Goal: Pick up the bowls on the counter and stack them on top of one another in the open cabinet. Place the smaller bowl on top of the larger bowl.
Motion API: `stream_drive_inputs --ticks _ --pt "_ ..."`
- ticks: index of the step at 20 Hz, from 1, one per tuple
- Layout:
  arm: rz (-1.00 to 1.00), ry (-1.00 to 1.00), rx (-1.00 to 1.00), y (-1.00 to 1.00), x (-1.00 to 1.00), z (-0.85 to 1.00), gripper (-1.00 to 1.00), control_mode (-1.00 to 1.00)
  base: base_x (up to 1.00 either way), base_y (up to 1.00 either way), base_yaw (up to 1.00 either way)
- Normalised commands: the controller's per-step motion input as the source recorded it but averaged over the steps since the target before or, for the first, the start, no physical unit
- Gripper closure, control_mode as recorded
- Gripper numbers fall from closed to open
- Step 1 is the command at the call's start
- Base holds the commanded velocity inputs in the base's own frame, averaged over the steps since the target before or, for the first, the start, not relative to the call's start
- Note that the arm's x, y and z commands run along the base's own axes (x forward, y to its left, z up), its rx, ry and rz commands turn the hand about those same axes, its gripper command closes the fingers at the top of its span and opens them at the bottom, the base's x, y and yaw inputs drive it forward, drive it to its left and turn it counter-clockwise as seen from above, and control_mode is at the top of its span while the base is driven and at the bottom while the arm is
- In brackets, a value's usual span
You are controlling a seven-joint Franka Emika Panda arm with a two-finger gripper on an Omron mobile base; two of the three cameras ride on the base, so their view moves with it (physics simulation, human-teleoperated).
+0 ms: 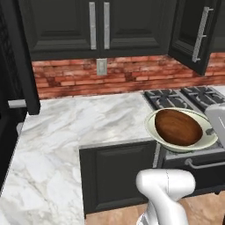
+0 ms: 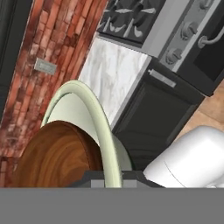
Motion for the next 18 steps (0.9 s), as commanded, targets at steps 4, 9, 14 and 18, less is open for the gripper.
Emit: stream_drive_inputs --ticks 4,9,14,18 --pt "0.00 0.00 0.00 0.00 0.00 0.00 1.00 1.00 0.04 -0.74 0.00" --pt "0.00 0.00 0.00 0.00 0.00 0.00 1.00 1.00 0.08 -0.79 0.00" --pt "0.00 0.00 0.00 0.00 0.00 0.00 1.00 1.00 0.13 -0.79 -0.01" --pt "0.00 0.00 0.00 0.00 0.00 0.00 1.00 1.00 0.13 -0.74 0.00"
